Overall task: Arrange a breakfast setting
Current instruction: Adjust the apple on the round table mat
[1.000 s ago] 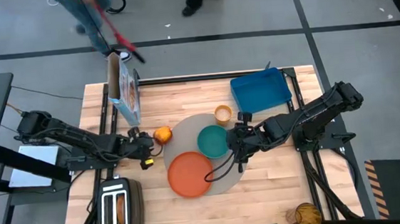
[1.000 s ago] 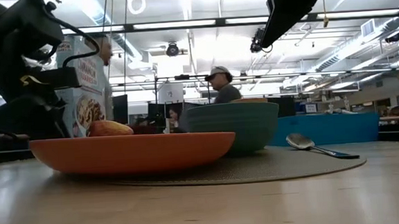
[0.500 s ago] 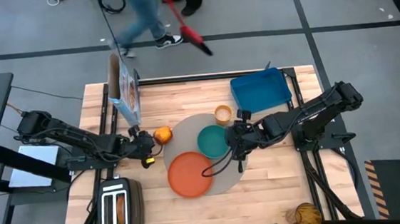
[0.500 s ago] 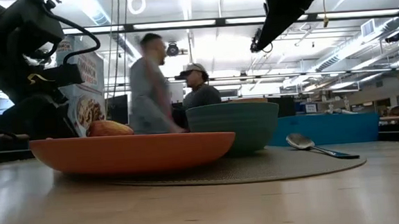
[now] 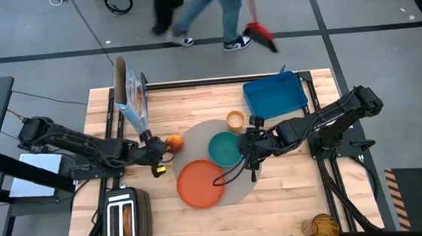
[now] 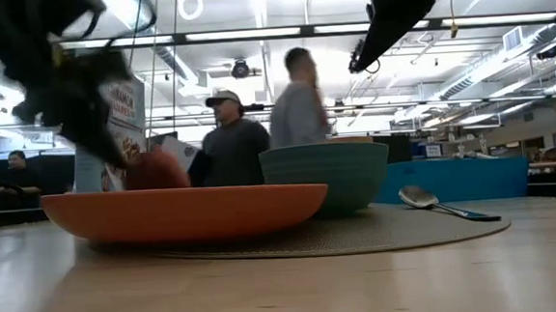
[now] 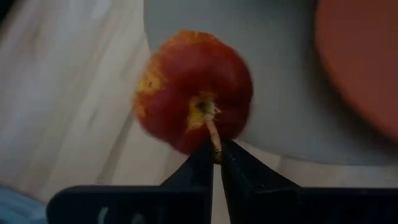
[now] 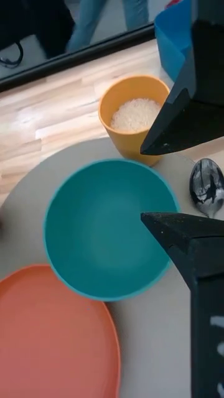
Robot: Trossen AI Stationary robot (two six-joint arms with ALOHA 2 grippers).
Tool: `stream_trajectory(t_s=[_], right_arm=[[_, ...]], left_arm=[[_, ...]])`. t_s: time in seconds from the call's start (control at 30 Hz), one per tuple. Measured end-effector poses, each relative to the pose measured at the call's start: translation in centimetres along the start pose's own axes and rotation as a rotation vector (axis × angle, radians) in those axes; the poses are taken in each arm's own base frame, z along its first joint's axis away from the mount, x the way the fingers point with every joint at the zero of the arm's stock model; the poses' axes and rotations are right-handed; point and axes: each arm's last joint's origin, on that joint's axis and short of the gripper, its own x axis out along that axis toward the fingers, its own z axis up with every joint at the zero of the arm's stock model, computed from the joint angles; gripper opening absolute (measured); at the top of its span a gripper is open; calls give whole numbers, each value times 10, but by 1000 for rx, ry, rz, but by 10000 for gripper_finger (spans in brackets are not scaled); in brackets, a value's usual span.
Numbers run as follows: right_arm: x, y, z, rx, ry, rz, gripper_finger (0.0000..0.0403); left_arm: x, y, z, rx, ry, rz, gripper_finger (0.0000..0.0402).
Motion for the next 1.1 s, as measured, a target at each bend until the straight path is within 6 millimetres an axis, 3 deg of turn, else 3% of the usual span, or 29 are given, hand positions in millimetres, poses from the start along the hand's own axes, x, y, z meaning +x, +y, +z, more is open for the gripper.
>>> stream_trajectory(t_s=[0.23, 0.4, 0.7, 0.87, 1.1], right_arm=[[-6, -4, 6, -9, 0, 16, 168], [-6, -12, 12, -11, 11, 47, 168], [2, -27, 4, -26, 160, 159, 168], [-2, -26, -13, 9, 324, 146, 168], [3, -7, -28, 30, 348, 194, 168]], left_arm=[[-33, 22, 65, -114, 1, -128, 21], [-35, 37, 95, -215, 64, -219, 20], [6, 44, 138, -142, 298, -229, 21], [29, 42, 141, -81, 360, -242, 25], [45, 42, 142, -15, 347, -234, 26]])
